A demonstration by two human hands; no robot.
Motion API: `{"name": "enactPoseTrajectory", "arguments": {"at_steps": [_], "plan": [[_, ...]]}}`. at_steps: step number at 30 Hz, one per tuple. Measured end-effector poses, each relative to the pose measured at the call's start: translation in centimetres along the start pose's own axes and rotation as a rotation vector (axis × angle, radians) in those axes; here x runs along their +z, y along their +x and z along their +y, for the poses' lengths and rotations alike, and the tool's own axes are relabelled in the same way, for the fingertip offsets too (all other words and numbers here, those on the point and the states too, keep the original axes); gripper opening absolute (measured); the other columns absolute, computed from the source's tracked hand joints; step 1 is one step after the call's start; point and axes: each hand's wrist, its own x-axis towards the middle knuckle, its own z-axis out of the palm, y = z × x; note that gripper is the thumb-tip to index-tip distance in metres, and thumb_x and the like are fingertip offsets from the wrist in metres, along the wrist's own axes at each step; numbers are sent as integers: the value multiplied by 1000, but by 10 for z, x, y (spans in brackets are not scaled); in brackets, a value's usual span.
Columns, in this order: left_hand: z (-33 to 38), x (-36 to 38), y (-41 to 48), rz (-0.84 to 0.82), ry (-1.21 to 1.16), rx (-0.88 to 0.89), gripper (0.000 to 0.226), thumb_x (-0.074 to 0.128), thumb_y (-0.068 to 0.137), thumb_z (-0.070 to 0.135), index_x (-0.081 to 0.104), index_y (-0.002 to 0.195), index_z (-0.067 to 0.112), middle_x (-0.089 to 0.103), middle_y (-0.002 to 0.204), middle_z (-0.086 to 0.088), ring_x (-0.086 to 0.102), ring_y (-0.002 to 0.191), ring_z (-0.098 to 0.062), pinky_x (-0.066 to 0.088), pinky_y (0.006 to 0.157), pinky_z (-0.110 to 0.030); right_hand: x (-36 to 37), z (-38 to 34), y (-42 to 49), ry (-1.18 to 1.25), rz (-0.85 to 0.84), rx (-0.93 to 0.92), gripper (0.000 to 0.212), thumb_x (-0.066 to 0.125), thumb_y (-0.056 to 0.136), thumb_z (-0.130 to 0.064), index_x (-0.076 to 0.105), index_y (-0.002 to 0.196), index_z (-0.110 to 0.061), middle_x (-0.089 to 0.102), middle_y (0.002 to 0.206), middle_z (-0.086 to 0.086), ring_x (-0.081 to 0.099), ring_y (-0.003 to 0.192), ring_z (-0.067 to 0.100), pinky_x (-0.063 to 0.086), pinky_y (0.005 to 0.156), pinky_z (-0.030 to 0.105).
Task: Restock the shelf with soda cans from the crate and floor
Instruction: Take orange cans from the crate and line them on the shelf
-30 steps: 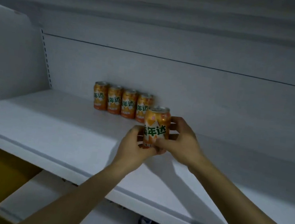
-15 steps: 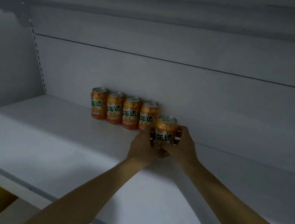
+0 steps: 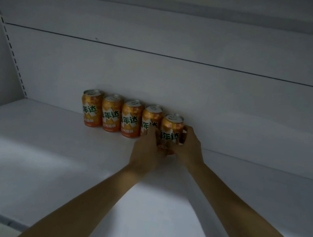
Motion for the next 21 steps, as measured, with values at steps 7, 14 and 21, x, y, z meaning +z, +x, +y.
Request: {"name": "enactPoseTrajectory", "arguments": {"at_steps": [7,14,21], "plan": [[5,13,2,-139,-40,-33,71,78,71,17,43,132,12,50,131,-4,53,116,-22,47,91,-32,5,12,16,-9,56,35,59,81,75,-22,49,121,-6,58,110,4,58,96,17,46,74,24],[12,2,-7,-122,-14,-57,62,76,75,19,48,130,14,54,125,0,53,111,-15,41,87,-23,5,17,9,-84,177,18,64,79,74,-32,47,125,-11,50,120,7,55,105,23,51,81,40],[-2,-96,-53,45,353,-90,54,68,84,36,51,133,20,56,128,1,53,114,-16,42,91,-25,26,-23,-25,-57,-54,-291,33,74,79,-22,56,105,-13,60,102,1,58,92,17,42,71,23]]}}
